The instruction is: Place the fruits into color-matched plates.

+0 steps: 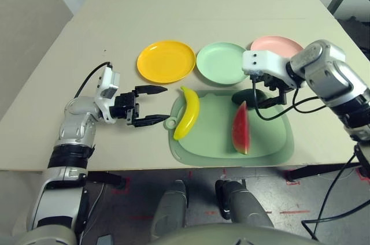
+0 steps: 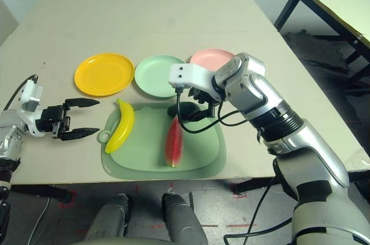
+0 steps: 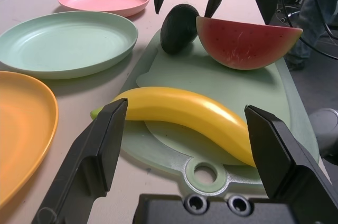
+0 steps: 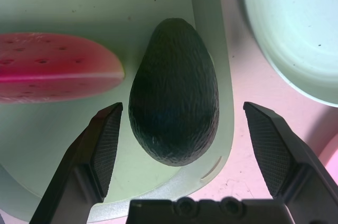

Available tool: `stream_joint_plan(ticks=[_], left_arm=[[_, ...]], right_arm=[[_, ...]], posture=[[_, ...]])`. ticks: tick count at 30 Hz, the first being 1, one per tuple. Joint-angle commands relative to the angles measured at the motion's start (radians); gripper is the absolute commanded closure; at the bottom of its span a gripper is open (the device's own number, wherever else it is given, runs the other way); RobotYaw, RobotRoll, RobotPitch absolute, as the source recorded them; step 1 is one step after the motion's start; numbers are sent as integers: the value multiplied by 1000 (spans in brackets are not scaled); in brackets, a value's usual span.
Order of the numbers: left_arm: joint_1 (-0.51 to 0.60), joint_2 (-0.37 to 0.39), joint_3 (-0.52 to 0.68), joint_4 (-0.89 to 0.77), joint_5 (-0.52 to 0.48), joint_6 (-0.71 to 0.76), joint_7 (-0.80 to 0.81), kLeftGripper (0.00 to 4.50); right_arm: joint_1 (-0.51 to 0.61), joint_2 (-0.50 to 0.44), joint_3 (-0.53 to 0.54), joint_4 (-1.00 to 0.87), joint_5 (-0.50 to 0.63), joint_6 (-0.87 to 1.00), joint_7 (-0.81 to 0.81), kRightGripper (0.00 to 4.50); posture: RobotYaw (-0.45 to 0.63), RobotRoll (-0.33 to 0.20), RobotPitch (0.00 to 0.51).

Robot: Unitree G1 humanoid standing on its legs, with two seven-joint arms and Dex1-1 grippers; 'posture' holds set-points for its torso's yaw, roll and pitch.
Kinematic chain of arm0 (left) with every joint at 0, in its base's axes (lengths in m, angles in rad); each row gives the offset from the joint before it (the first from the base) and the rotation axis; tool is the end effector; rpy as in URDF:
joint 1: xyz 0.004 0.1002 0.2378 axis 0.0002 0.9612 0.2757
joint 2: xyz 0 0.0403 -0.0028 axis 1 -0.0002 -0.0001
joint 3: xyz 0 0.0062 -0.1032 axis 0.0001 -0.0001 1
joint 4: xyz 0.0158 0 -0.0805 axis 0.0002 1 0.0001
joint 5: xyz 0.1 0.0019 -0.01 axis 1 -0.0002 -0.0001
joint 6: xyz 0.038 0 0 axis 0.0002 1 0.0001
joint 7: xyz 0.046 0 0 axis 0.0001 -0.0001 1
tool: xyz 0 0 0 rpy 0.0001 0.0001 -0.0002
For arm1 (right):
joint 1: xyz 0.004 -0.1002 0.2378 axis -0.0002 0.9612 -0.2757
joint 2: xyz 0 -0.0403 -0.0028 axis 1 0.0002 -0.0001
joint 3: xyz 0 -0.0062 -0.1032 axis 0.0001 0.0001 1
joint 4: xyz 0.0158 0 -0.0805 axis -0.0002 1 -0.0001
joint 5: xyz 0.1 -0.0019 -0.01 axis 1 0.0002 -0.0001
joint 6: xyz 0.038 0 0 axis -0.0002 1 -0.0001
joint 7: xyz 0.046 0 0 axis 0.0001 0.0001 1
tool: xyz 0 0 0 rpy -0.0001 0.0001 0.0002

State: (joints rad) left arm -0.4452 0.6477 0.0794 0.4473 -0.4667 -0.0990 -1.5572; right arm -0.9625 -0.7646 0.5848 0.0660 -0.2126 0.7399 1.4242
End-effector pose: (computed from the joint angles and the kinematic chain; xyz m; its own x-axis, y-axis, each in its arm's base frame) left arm 0.2748 0.2939 0.1332 0.2246 -0.9695 -0.0980 0.9580 0.2013 0.2042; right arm 0.3108 -0.1723 0.2374 0.2897 0.3656 -0.8845 -0.9571 0.1158 -0.2656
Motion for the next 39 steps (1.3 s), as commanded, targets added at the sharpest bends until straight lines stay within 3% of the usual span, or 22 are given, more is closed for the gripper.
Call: stream_joint_plan(ticks=[1, 21, 24, 27, 36, 39], left_arm=[[10, 7, 2, -6, 10, -3, 1, 0], [34, 12, 4, -15, 14, -14, 9, 0], [32, 11, 4, -9, 15, -18, 8, 0], [31, 10, 4, -5, 14, -22, 7, 0], [25, 11, 3, 9, 15, -27, 5, 0], [25, 9, 5, 8, 13, -23, 9, 0]], right_arm=[[9, 4, 37, 11, -18, -6, 10, 44], [5, 33, 58, 42, -19, 7, 24, 44], [8, 29, 59, 34, -16, 11, 30, 444], [11, 23, 61, 22, -14, 17, 37, 1483], [17, 13, 59, 4, -7, 29, 44, 1523], [-32, 21, 48, 47, -7, 10, 48, 1523]], posture=[[-6, 0, 174], [-1, 0, 179], [-1, 0, 179], [-3, 0, 177], [-6, 0, 179], [-8, 0, 181]])
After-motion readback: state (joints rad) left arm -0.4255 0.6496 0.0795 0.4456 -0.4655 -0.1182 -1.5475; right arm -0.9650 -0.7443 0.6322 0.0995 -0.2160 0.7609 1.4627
